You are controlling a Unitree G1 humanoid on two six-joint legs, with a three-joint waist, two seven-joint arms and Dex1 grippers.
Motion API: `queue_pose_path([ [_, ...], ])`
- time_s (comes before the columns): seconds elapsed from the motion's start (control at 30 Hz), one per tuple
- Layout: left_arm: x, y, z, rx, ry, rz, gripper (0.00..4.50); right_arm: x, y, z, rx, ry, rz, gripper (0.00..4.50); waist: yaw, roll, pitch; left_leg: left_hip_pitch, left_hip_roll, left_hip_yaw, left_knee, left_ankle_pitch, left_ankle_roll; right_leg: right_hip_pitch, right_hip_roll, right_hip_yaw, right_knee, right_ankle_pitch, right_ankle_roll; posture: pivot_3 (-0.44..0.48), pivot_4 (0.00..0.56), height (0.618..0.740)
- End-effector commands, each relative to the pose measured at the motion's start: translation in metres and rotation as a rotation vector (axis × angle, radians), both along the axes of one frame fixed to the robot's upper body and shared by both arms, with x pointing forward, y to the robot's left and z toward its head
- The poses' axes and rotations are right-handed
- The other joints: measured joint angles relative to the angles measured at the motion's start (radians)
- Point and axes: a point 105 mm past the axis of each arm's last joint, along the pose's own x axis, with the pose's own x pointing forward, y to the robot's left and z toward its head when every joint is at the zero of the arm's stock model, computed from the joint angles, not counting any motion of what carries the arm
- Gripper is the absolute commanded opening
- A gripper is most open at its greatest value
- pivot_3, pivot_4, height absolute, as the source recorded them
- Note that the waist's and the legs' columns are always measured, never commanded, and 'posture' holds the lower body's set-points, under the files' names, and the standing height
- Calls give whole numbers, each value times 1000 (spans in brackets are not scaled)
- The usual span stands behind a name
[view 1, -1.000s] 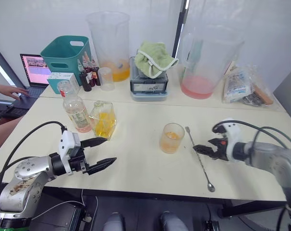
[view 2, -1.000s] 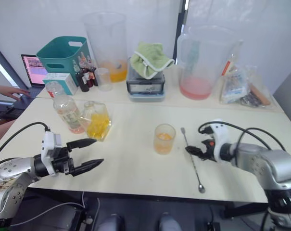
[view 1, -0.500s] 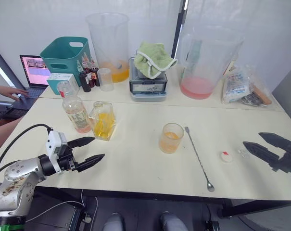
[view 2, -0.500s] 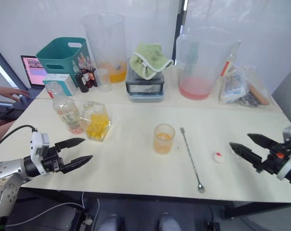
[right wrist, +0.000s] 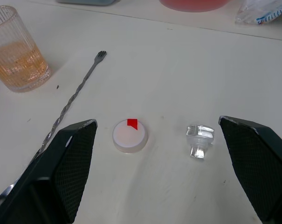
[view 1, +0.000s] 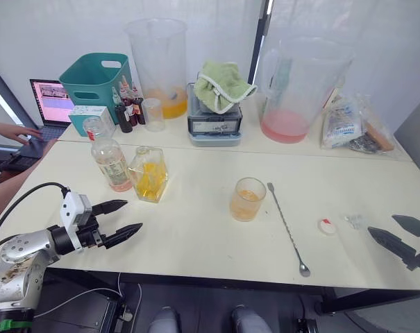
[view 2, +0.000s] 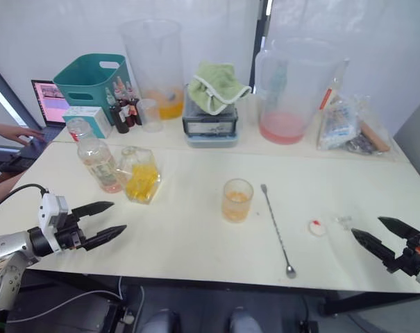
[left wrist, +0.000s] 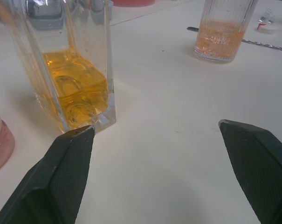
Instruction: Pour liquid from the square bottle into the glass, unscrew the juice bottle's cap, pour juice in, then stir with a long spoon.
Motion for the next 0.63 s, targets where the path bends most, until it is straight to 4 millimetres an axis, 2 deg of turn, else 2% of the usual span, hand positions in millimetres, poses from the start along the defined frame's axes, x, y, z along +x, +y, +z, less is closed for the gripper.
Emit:
queue_pose_path([
  [0.03, -1, 0, 7, 27, -42, -8, 4500, 0, -1, 7, -4, -30, -4, 4434, 0, 0, 0, 0, 0, 0, 0, 0, 0, 0, 0, 0, 0, 0, 0, 0, 150, 733],
  [0.63, -1, 0, 0, 64, -5, -6, 4500, 1, 5, 8, 4, -23, 5, 4434, 1, 0, 0, 0, 0, 0, 0, 0, 0, 0, 0, 0, 0, 0, 0, 0, 150, 733],
])
